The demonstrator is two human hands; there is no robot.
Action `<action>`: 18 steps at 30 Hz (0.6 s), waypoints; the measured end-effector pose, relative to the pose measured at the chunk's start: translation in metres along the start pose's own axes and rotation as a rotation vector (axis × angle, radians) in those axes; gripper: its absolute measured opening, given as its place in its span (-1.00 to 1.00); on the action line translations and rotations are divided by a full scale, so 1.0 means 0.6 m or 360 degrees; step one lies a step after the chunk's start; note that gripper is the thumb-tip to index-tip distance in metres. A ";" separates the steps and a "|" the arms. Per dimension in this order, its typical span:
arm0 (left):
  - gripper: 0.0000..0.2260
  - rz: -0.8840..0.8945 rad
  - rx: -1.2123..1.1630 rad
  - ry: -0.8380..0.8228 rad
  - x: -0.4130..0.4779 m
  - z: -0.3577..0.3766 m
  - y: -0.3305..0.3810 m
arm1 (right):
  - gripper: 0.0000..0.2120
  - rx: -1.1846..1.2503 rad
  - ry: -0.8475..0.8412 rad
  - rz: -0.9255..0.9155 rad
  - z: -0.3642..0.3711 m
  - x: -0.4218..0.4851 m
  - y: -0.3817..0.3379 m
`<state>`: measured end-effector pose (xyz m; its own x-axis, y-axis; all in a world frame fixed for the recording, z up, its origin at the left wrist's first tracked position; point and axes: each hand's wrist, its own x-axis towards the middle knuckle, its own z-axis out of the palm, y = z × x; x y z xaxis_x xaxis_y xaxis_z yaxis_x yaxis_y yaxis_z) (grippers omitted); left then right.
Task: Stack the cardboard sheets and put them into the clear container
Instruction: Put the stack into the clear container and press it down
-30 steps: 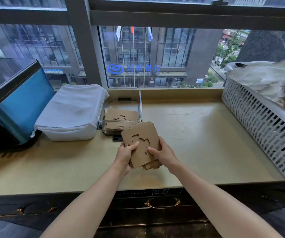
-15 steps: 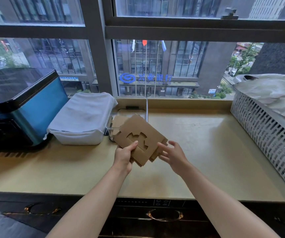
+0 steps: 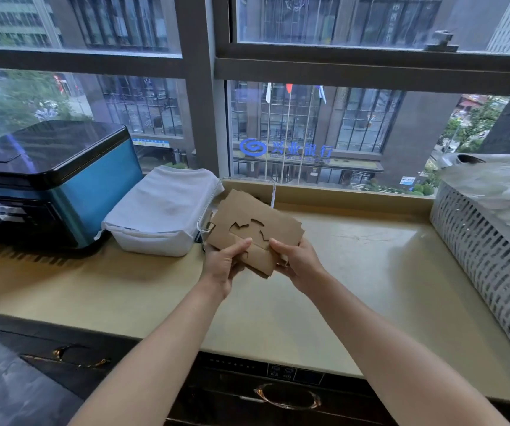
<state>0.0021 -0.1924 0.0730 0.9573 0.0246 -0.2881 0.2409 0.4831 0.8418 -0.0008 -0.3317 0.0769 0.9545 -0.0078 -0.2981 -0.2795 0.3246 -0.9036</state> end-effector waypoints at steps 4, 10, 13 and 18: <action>-0.60 -0.0007 0.0081 0.0073 0.035 -0.025 0.054 | -0.65 -0.0066 0.0048 0.0001 0.010 0.025 -0.034; -0.63 0.0054 0.0826 -0.0035 0.116 -0.043 0.117 | -0.71 -0.0293 0.0038 0.0028 0.027 0.083 -0.072; -0.70 0.0008 0.1126 -0.0124 0.159 -0.038 0.142 | -0.68 -0.0413 0.0033 0.0032 0.038 0.123 -0.084; -0.76 -0.0026 0.1490 -0.0127 0.248 -0.038 0.151 | -0.46 -0.0668 0.0214 0.0018 0.051 0.204 -0.091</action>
<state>0.1626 -0.1251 0.0963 0.9523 -0.0530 -0.3004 0.2519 -0.4188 0.8724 0.1346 -0.3213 0.0991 0.9369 -0.1386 -0.3209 -0.3343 -0.0867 -0.9385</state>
